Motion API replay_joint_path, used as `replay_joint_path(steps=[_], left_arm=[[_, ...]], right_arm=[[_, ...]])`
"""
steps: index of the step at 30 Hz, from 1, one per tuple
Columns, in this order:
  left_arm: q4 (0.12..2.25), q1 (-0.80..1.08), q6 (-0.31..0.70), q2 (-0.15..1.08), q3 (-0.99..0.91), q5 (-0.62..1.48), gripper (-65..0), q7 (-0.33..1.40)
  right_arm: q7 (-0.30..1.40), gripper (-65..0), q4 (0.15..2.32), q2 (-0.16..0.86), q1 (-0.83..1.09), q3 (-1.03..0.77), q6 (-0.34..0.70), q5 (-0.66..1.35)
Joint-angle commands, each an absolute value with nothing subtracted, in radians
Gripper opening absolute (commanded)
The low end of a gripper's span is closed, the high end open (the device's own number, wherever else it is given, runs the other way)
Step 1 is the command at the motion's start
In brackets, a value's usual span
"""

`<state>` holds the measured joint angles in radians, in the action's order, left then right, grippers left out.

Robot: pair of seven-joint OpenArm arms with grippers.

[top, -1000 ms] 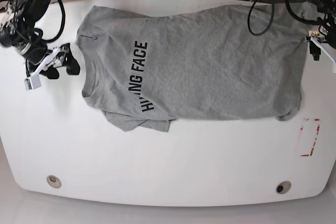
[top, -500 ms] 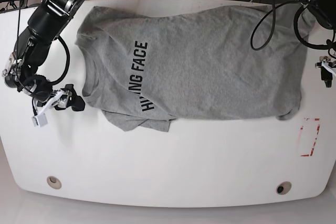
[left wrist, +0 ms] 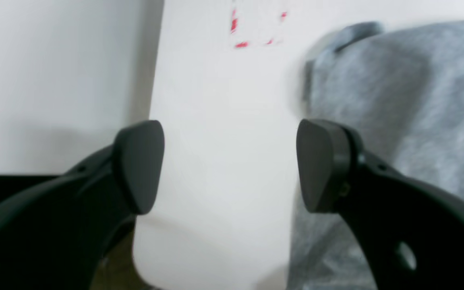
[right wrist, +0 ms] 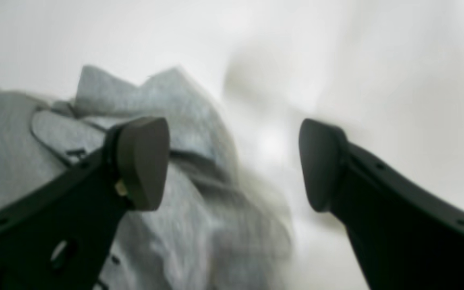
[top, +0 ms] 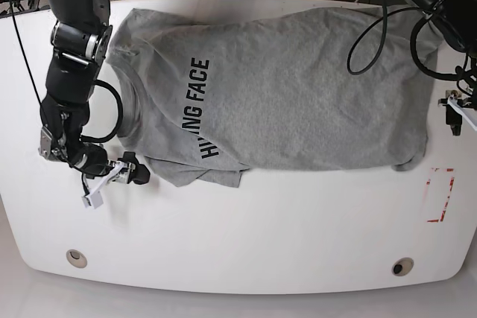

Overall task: Fold the T-shirt properly
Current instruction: 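Open both grippers and move the right gripper to the shirt's hem, then grasp the hem edge with the right gripper and the opposite hem corner with the left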

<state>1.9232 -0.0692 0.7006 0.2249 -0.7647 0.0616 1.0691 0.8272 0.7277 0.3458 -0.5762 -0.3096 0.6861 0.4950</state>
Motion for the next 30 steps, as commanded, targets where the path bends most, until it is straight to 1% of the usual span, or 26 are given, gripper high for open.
replay_joint_path(steps=[1,4,8,22,25,27,29,30], left_arm=[[1.939,-0.081,0.698,0.243,-0.768,0.061,-17.9,1.052],[1.939,-0.079,0.698,0.243,-0.768,0.061,-17.9,1.052],[1.939,-0.079,0.698,0.243,-0.768,0.061,-17.9,1.052],[1.939,-0.085,0.698,0.245,-0.762,0.058,-17.4,1.05],[1.906,-0.087,0.698,0.245,-0.76,0.058,-17.1,1.05],[1.845,-0.114,0.698,0.248,-0.743,0.058,-15.4,1.047],[1.781,-0.145,0.698,0.248,-0.739,0.056,-13.8,1.036],[1.745,-0.156,0.698,0.248,-0.739,0.056,-13.5,1.018]], right_arm=[[0.771,-18.1,0.677,0.363,-0.621,-0.309,0.698,0.47],[0.727,-17.8,0.63,0.355,-0.631,-0.308,0.698,0.418],[0.711,-17.9,0.627,0.331,-0.625,-0.308,0.698,0.378],[0.713,-18.2,0.627,0.246,-0.598,-0.306,0.698,0.372],[0.713,-18.4,0.627,0.24,-0.593,-0.306,0.698,0.372],[0.711,-18.5,0.627,0.237,-0.593,-0.306,0.698,0.372],[0.711,-20.9,0.627,0.234,-0.588,-0.306,0.698,0.372],[0.711,-25.2,0.627,0.234,-0.588,-0.306,0.698,0.372]])
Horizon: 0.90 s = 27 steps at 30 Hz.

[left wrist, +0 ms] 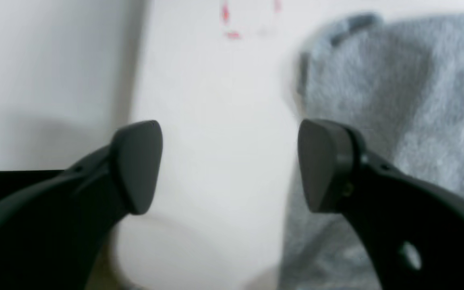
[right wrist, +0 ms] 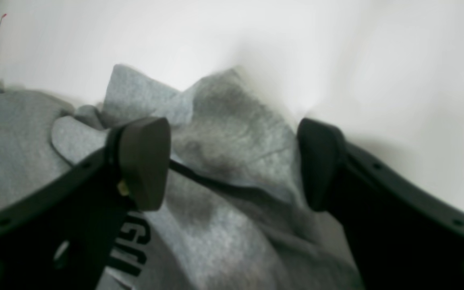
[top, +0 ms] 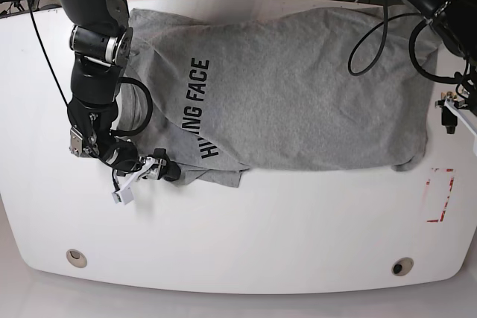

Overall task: Fold the T-shirt properly
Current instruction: 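Grasp the hem edge with the right gripper and the opposite hem corner with the left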

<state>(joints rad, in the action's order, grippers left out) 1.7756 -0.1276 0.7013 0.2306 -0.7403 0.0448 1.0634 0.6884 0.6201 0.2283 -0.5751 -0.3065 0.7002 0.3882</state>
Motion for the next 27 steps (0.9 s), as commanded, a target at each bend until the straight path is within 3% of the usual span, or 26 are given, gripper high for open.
replay_joint_path(steps=[1,5,7,17,27], left_arm=[[1.712,-0.16,0.698,0.248,-0.737,0.056,-13.5,0.995],[1.62,-0.171,0.665,0.248,-0.714,0.056,-13.3,0.901],[1.563,-0.196,0.608,0.249,-0.673,0.056,-13.2,0.849],[1.242,-0.312,0.463,0.269,-0.619,0.058,-7.5,0.702],[1.033,-0.331,0.441,0.3,-0.539,0.061,-7.5,0.578]], right_arm=[[0.711,-31.5,0.627,0.234,-0.59,-0.306,0.698,0.372],[0.711,-55.2,0.627,0.234,-0.591,-0.306,0.698,0.372],[0.711,-61.8,0.627,0.236,-0.595,-0.305,0.698,0.372],[0.716,-62.9,0.631,0.239,-0.596,-0.305,0.698,0.372],[0.717,-62.9,0.631,0.242,-0.588,-0.305,0.698,0.375]])
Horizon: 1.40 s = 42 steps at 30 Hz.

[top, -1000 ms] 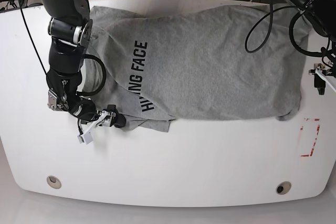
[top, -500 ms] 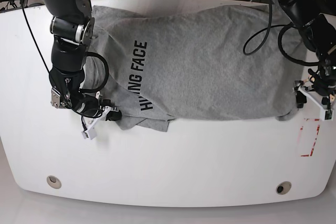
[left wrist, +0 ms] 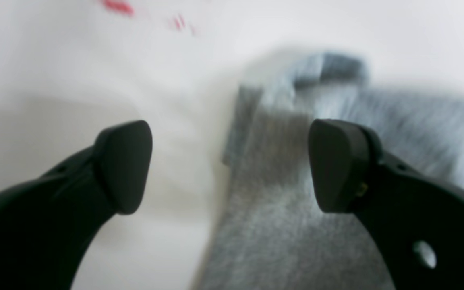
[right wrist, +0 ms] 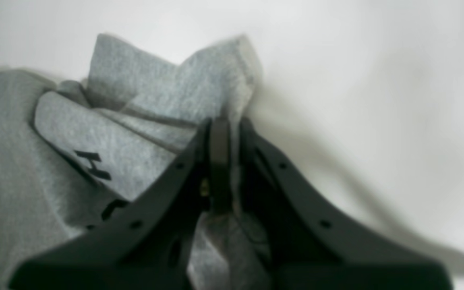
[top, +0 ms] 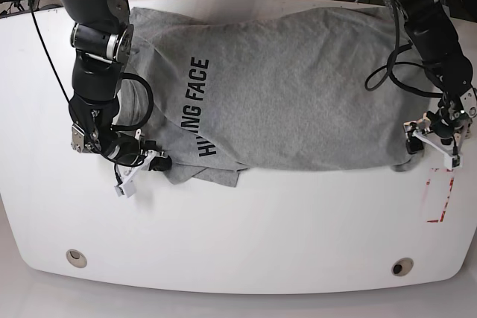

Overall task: Fold the T-shirt properly
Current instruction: 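Grasp the hem edge with the right gripper and the opposite hem corner with the left, then lift the grey shirt high with both grippers, stretching it between them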

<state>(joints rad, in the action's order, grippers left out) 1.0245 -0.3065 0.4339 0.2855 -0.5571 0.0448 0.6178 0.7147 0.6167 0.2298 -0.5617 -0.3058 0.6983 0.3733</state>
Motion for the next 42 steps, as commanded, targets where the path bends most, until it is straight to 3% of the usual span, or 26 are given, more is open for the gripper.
replay_joint_path(steps=[1,12,14,19,25,30,36,42], left_arm=[[1.033,-0.325,0.441,0.3,-0.53,0.062,-7.5,0.576],[1.027,-0.323,0.443,0.268,-0.519,0.058,-9.0,0.579],[1.02,-0.323,0.443,0.265,-0.519,0.058,-14.7,0.579],[0.918,-0.331,0.443,0.266,-0.495,0.059,-40.0,0.575],[0.881,-0.332,0.443,0.269,-0.47,0.061,-64.6,0.575],[0.915,-0.332,0.443,0.269,-0.47,0.062,-65.0,0.579],[1.121,-0.286,0.443,0.269,-0.472,0.062,-65.0,0.615],[1.28,-0.28,0.444,0.268,-0.472,0.065,-65.0,0.68]], right_arm=[[0.717,-62.9,0.631,0.242,-0.588,-0.305,0.698,0.378],[0.739,-63.1,0.631,0.242,-0.587,-0.308,0.698,0.381],[0.739,-64.5,0.631,0.242,-0.587,-0.308,0.698,0.381],[0.742,-65.0,0.631,0.242,-0.59,-0.308,0.698,0.383],[0.763,-65.0,0.633,0.242,-0.588,-0.308,0.698,0.383],[0.84,-65.0,0.736,0.24,-0.565,-0.311,0.698,0.383],[0.966,-65.0,1.035,0.234,-0.473,-0.312,0.698,0.383],[1.043,-65.0,1.171,0.239,-0.463,-0.312,0.698,0.383]])
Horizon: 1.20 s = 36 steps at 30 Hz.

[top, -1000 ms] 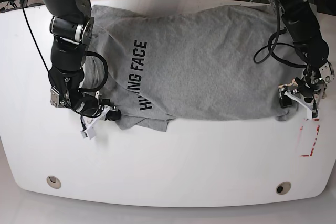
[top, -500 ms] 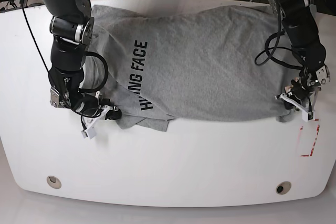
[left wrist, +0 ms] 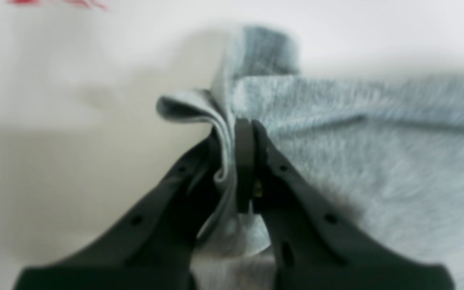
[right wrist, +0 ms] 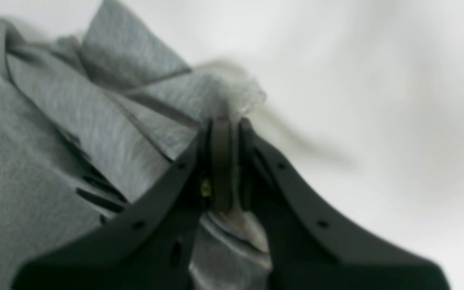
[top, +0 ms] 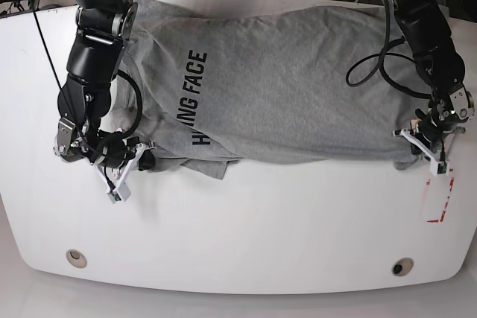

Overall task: Fold the T-shirt properly
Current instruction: 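Lift the grey shirt high with both grippers, stretching it between them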

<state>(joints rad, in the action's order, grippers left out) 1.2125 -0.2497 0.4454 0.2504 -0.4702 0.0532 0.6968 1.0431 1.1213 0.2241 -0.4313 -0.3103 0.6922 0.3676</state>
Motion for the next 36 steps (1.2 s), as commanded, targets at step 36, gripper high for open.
replay_joint_path(steps=[36], left_arm=[[1.87,-0.849,0.545,0.231,-0.469,0.064,-65.0,1.053]], right_arm=[[1.323,-65.0,1.202,0.458,-1.242,-0.15,0.698,0.384]])
